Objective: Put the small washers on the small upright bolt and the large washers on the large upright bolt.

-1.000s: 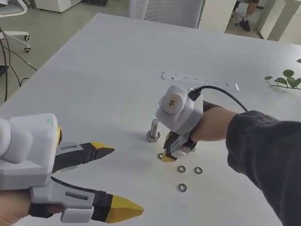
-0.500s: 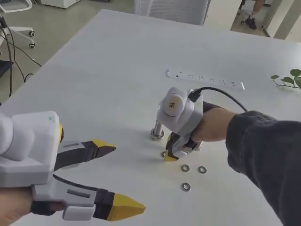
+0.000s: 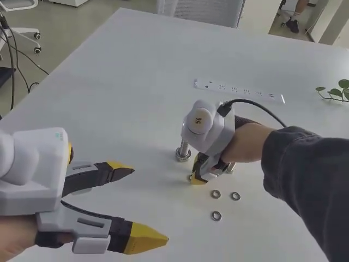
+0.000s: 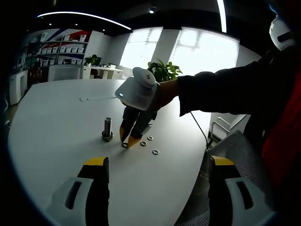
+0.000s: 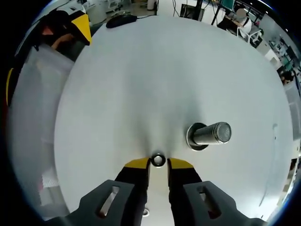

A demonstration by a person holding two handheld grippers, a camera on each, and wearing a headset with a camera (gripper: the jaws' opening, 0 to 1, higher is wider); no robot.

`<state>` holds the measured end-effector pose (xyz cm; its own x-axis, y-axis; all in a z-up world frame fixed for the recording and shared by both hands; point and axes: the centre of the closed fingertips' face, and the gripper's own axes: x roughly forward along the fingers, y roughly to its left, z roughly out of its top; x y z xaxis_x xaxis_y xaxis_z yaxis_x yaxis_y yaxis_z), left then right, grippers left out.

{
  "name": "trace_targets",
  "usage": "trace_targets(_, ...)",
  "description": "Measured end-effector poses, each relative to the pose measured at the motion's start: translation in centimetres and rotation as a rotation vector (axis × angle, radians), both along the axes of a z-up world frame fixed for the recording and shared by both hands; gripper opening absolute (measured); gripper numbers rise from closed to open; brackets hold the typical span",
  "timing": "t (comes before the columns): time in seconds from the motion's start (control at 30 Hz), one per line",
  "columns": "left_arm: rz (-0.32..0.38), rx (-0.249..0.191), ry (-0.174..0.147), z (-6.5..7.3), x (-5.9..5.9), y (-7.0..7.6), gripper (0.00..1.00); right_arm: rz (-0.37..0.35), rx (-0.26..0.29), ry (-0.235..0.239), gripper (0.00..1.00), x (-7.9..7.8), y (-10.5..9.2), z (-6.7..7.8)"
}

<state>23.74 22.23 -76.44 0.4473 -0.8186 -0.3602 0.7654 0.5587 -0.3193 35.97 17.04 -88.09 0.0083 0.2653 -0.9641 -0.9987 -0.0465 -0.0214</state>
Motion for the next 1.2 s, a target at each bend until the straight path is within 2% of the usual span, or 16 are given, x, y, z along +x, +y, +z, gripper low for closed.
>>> trace_targets(1.2,-0.001,-0.007,0.003,-0.09,0.00,-0.04,0.87,0.030,-0.012,-0.017,0.14,0.02,-0.13,0.24)
